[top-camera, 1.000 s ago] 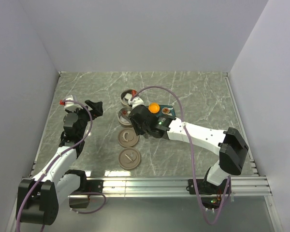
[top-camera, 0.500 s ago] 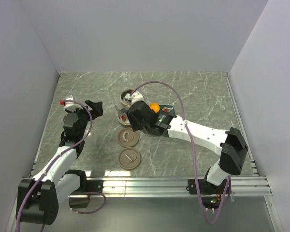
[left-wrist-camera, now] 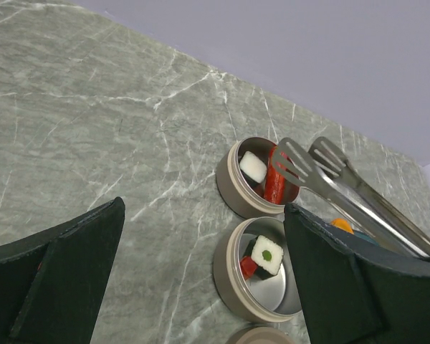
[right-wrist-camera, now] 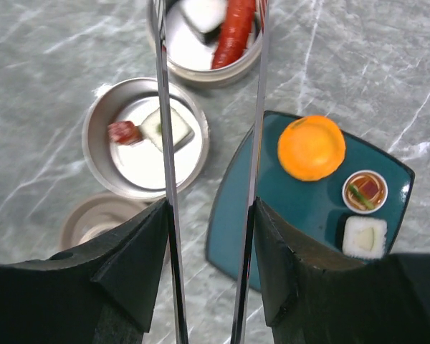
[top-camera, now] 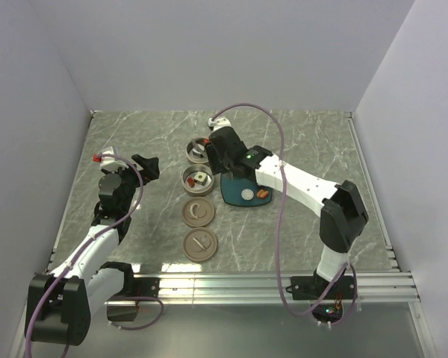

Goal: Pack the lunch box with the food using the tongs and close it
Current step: Place the food into the lunch box

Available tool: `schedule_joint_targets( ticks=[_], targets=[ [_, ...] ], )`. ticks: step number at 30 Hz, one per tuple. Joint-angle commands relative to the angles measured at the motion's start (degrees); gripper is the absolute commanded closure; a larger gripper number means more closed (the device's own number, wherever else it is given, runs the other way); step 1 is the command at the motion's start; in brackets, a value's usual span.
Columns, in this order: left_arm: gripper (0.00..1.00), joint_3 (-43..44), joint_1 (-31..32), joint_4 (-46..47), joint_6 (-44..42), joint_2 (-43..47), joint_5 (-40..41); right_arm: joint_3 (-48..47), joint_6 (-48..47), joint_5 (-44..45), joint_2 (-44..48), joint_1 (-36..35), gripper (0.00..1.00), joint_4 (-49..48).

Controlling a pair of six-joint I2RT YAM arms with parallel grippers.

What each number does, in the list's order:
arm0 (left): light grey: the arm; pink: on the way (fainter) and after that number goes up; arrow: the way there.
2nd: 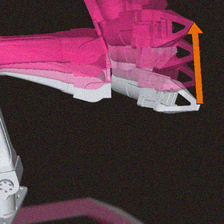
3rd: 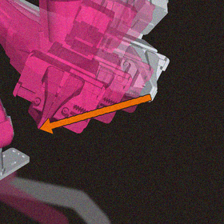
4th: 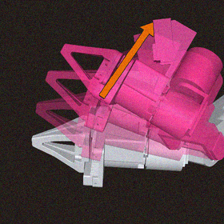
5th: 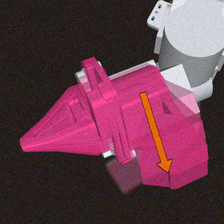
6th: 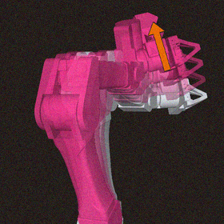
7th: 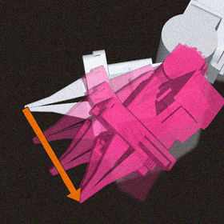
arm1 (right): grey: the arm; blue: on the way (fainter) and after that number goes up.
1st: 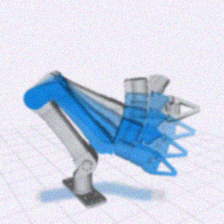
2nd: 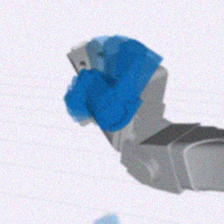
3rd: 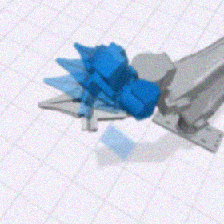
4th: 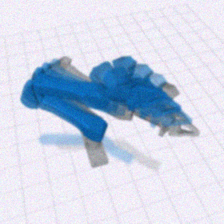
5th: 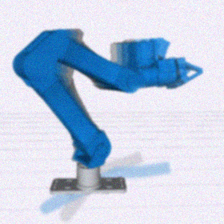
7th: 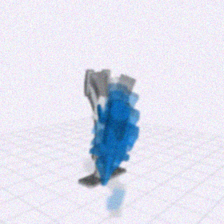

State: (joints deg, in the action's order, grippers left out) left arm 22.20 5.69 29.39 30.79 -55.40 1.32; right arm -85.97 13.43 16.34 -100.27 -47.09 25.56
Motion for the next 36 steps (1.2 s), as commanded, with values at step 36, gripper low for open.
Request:
schedule_joint_targets(
  ticks=[36],
  targets=[
    [0.0,1.9,-0.2,2.8,-0.1,-0.9,-0.8,-5.8,-3.9,-5.2,-4.0,4.4,0.44,-6.4]
  ],
)
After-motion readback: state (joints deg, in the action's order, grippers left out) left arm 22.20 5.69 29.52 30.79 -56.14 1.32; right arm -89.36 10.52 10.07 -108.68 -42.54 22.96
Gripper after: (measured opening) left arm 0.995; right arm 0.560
